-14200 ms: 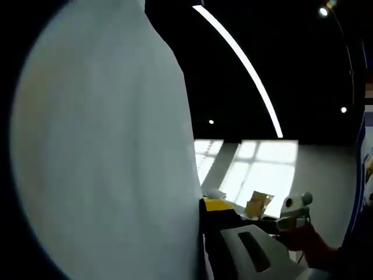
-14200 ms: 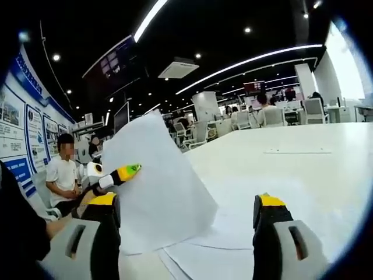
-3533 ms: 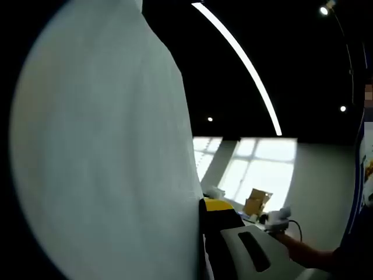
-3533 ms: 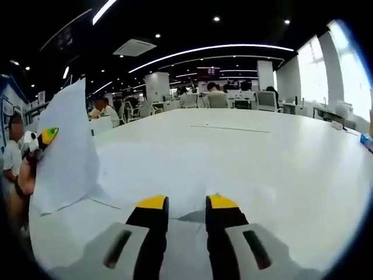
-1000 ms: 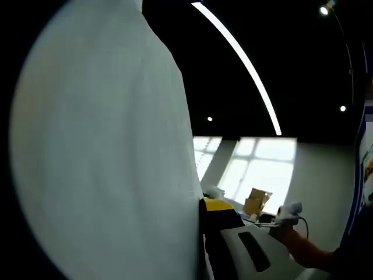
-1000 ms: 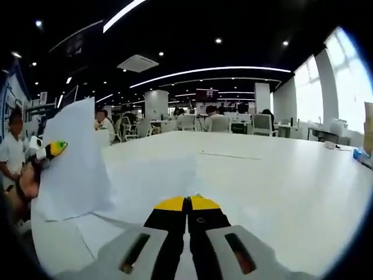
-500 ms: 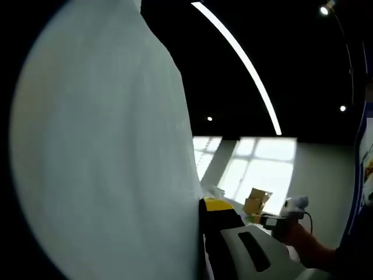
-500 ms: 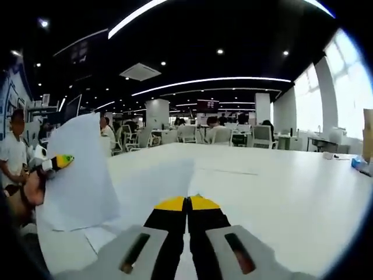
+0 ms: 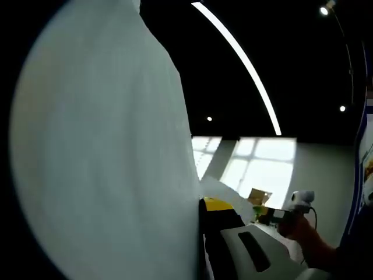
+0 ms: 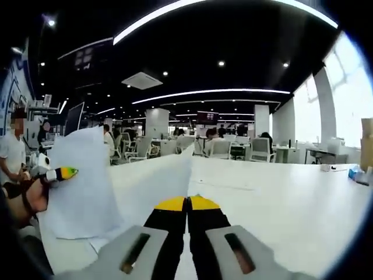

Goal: Organize the stack of printing papers by aligning and flattening the scattered papers on the table

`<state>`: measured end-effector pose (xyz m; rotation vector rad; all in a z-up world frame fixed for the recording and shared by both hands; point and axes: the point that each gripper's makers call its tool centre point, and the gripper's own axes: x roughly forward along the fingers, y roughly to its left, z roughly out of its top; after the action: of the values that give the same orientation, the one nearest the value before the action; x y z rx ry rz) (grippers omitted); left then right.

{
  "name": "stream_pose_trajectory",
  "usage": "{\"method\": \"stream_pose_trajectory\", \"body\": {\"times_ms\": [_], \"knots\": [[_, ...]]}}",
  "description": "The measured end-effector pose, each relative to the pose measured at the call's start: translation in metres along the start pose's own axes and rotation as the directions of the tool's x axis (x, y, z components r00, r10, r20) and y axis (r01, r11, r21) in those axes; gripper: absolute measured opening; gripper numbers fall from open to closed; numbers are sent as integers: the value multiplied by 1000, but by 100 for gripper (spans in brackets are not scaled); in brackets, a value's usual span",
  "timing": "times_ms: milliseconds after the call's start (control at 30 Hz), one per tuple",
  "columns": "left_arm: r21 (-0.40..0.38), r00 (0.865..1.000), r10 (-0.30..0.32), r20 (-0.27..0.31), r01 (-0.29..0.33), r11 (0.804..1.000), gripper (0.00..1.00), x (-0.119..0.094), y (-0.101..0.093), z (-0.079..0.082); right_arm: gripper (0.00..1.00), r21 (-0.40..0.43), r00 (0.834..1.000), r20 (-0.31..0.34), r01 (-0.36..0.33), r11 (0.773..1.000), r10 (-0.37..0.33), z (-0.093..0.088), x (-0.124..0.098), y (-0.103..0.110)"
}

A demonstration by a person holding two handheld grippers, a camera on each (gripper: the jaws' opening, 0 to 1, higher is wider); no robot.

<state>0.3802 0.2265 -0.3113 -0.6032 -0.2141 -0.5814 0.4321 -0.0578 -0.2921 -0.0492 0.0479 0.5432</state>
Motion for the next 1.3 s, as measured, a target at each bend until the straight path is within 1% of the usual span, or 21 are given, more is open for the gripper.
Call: {"method": "stream_pose_trajectory", "body": {"times_ms": [633, 1300], "knots": [[0, 1000, 0, -1, 0, 1000, 7, 1, 1, 0, 0, -2, 1000, 4, 0, 1000, 0, 3, 0, 1], [1, 1000, 1, -3, -1, 1000, 7, 1, 1, -1, 0, 9, 999, 41, 6, 1000, -7, 17, -11, -3]]}}
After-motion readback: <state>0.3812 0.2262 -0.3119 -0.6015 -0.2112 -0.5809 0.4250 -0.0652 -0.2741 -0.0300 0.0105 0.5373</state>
